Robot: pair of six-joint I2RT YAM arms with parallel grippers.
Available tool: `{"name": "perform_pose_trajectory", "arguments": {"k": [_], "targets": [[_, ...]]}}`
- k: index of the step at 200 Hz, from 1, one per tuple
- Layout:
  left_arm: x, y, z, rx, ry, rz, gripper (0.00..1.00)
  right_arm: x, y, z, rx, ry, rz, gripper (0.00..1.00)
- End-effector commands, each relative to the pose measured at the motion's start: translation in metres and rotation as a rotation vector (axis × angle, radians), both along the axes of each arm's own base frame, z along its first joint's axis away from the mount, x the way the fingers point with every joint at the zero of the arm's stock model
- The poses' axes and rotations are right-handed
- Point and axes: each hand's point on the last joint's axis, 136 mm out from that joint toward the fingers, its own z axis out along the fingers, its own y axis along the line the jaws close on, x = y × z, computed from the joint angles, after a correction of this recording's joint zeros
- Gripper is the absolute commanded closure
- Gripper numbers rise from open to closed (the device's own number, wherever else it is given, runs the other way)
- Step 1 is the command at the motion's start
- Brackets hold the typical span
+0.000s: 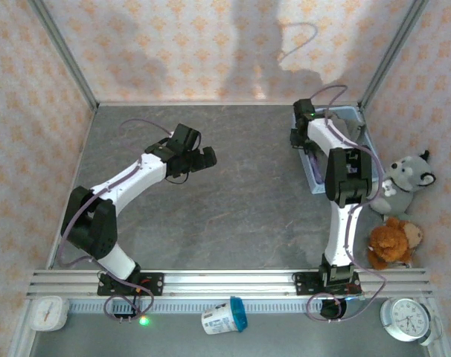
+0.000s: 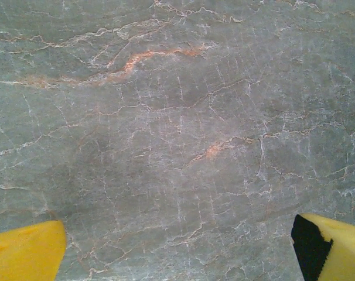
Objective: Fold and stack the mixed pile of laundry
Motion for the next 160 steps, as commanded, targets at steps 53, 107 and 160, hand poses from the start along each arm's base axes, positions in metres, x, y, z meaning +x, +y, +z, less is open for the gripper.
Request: {"name": "perform_pose_trajectory", "arguments": {"k": [53,107,160], "targets": [[-0.003,0.004,0.027,0.012,-0.033,0.010,0.00,0.026,-0.052,0.034,-0.060,-0.023,-0.106,0.70],[0.012,-0.007,0.032,-0.023,-0.051,0.013,0.00,-0.009,-0.052,0.108,-0.017,-0.100,-0.180,0.21],[0.023,-0.021,0.028,-0.012,-0.043,-0.021,0.00,-0.048,-0.111,0.129,-0.182,-0.048,-0.312,0.13]]}}
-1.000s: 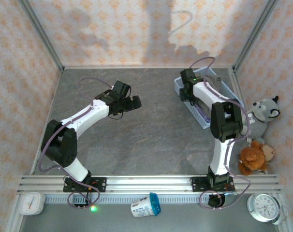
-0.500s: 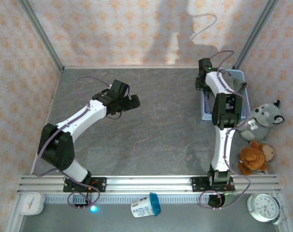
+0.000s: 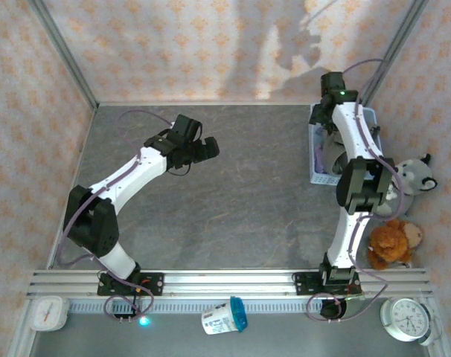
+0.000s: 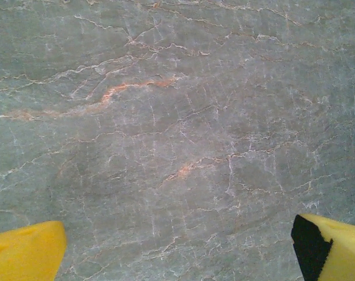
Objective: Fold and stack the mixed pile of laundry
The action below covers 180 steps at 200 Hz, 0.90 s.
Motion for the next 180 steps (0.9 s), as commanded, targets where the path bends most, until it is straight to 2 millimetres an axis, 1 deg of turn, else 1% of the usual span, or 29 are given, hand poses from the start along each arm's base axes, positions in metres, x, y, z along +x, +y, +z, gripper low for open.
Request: {"name": "perform_pose_trajectory", "arguments": {"k": [1,14,28,40,53,58,68,78,90,98,117,135,164,180], "targets": [[0.002,-0.010,0.000,0.008,0.005,-0.018,0.00,-0.030,-0.045,-0.005,-0.092,0.093,-0.125,0.13],[0.003,-0.015,-0.002,0.008,0.007,-0.026,0.00,-0.034,-0.059,-0.010,-0.083,0.105,-0.168,0.12],[0.002,-0.019,-0.004,0.017,0.008,-0.036,0.00,-0.035,-0.067,-0.023,-0.055,0.123,-0.188,0.12],[0.000,-0.021,-0.004,0.028,0.005,-0.039,0.00,-0.032,-0.063,-0.038,-0.001,0.148,-0.167,0.13],[-0.002,-0.021,-0.005,0.038,0.003,-0.035,0.00,-0.029,-0.053,-0.054,0.056,0.179,-0.135,0.19],[-0.003,-0.020,-0.007,0.045,0.006,-0.029,0.00,-0.028,-0.051,-0.058,0.069,0.185,-0.133,0.24],[-0.006,-0.015,-0.009,0.058,0.014,-0.007,0.00,-0.028,-0.051,-0.059,0.071,0.185,-0.142,0.46],[-0.009,-0.009,-0.011,0.077,0.024,0.014,0.00,-0.027,-0.053,-0.053,0.070,0.168,-0.152,0.65],[-0.013,-0.003,-0.013,0.095,0.032,0.037,0.00,-0.023,-0.053,-0.036,0.070,0.121,-0.148,0.84],[-0.015,0.000,-0.014,0.101,0.035,0.046,0.00,-0.020,-0.053,-0.020,0.069,0.085,-0.143,1.00],[-0.018,0.003,-0.015,0.093,0.040,0.067,0.00,-0.018,-0.047,0.025,0.095,-0.010,-0.124,1.00],[-0.020,0.004,-0.014,0.070,0.037,0.095,0.00,-0.020,-0.036,0.070,0.156,-0.131,-0.101,1.00],[-0.022,0.003,-0.007,0.022,0.019,0.131,0.00,-0.029,-0.009,0.140,0.281,-0.356,-0.027,1.00],[-0.021,0.004,0.002,0.012,0.002,0.137,0.00,-0.035,0.015,0.175,0.390,-0.454,0.055,1.00]]}}
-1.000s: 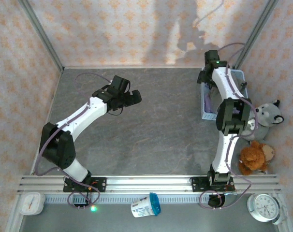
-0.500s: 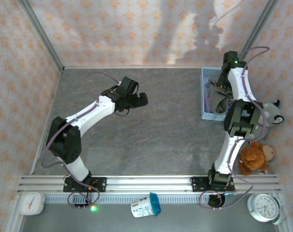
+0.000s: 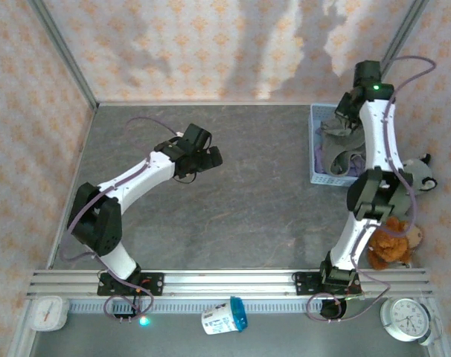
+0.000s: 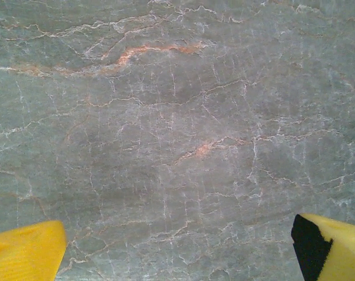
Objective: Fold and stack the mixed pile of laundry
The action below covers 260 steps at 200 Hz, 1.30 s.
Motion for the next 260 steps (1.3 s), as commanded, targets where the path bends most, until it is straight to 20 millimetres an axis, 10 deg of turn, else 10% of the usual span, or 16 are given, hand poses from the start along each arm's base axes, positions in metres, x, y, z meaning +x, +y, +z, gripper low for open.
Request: {"name": "perform_pose_trajectory", "arguments": {"k": [1,93,135,168,204,215,230,260], "targets": [[0.000,0.009,0.026,-0.018,-0.058,0.061,0.00,-0.013,0.038,0.086,0.148,-0.262,0.106,1.00],[0.027,0.039,0.077,0.051,-0.108,0.045,0.00,-0.088,0.201,0.299,0.555,-0.785,0.628,1.00],[0.022,0.092,0.073,0.014,-0.092,0.136,0.00,-0.119,0.257,0.344,0.685,-0.867,0.782,1.00],[0.003,0.122,0.061,0.021,-0.079,0.169,0.00,-0.076,0.279,0.282,0.673,-0.732,0.693,1.00],[-0.026,0.139,0.052,0.097,-0.077,0.167,0.00,0.010,0.289,0.130,0.506,-0.488,0.499,0.99],[-0.035,0.143,0.046,0.110,-0.069,0.170,0.00,0.033,0.300,0.086,0.482,-0.415,0.493,0.83],[-0.044,0.143,0.037,0.113,-0.050,0.159,0.00,0.054,0.313,0.035,0.471,-0.267,0.487,0.32],[-0.059,0.142,0.016,0.108,-0.006,0.143,0.00,0.045,0.313,-0.016,0.257,-0.078,0.440,0.16]]}}
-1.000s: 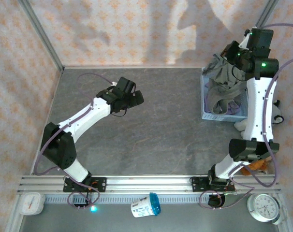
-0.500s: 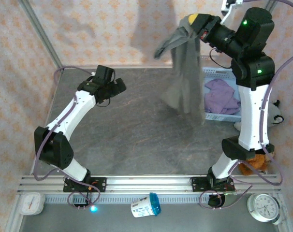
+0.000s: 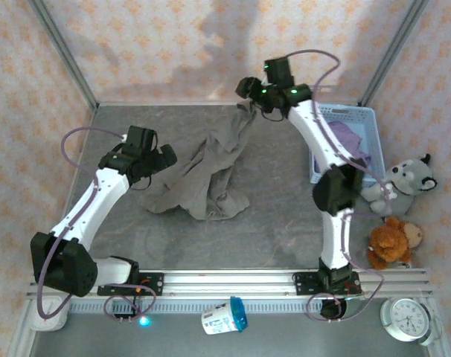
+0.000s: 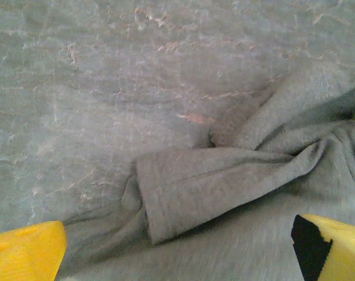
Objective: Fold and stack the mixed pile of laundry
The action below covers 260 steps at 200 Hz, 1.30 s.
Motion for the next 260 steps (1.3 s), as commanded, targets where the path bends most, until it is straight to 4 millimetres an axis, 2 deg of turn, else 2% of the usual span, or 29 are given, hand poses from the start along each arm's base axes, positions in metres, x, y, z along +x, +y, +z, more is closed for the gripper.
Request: {"name": "perform_pose_trajectory", "arguments": {"k": [1,20,39,53,74,97,120,136,157,172,182,198,205,210,223,226,246,260], "targets": [[-0.016,0.004,-0.017,0.028,0.046,-0.017,0.00,-0.025,-0.009,0.008,-0.201,0.010,-0.026,0.16],[-0.026,0.004,-0.027,0.018,0.070,-0.019,0.00,-0.054,-0.018,-0.004,-0.317,0.054,-0.029,0.15],[-0.036,0.003,-0.040,0.007,0.098,-0.028,0.00,-0.092,-0.026,-0.018,-0.376,0.088,-0.024,0.15],[-0.046,0.002,-0.054,0.000,0.135,-0.026,0.00,-0.125,-0.028,-0.031,-0.360,0.118,-0.013,0.16],[-0.059,-0.001,-0.072,-0.039,0.181,-0.011,0.00,-0.178,-0.027,-0.062,-0.280,0.195,0.015,0.18],[-0.069,-0.006,-0.089,-0.107,0.193,0.028,0.00,-0.228,-0.018,-0.106,-0.214,0.286,0.052,0.19],[-0.070,-0.008,-0.103,-0.147,0.213,0.074,0.00,-0.256,0.006,-0.143,-0.156,0.321,0.102,0.19],[-0.065,-0.012,-0.108,-0.178,0.209,0.097,0.00,-0.258,0.023,-0.162,-0.113,0.322,0.112,0.19],[-0.056,-0.014,-0.117,-0.224,0.190,0.151,0.00,-0.248,0.043,-0.183,-0.072,0.305,0.128,0.19],[-0.051,-0.018,-0.123,-0.254,0.185,0.172,0.07,-0.239,0.054,-0.194,-0.061,0.301,0.137,0.21],[-0.049,-0.016,-0.126,-0.250,0.181,0.182,0.17,-0.234,0.057,-0.200,-0.072,0.299,0.133,0.32],[-0.048,-0.007,-0.129,-0.200,0.173,0.197,0.36,-0.229,0.051,-0.207,-0.113,0.294,0.097,0.65],[-0.047,-0.005,-0.129,-0.183,0.169,0.193,0.46,-0.227,0.048,-0.205,-0.123,0.283,0.089,0.74],[-0.046,-0.004,-0.130,-0.171,0.169,0.187,0.57,-0.227,0.045,-0.203,-0.131,0.277,0.085,0.80],[-0.045,-0.001,-0.129,-0.139,0.170,0.181,0.95,-0.228,0.036,-0.193,-0.166,0.257,0.071,0.95],[-0.045,0.001,-0.129,-0.131,0.171,0.180,1.00,-0.228,0.033,-0.190,-0.179,0.252,0.068,1.00],[-0.044,0.005,-0.121,-0.093,0.164,0.165,1.00,-0.226,0.009,-0.160,-0.308,0.208,0.047,1.00],[-0.044,0.009,-0.111,-0.070,0.144,0.164,1.00,-0.224,-0.020,-0.133,-0.465,0.181,0.004,1.00]]}}
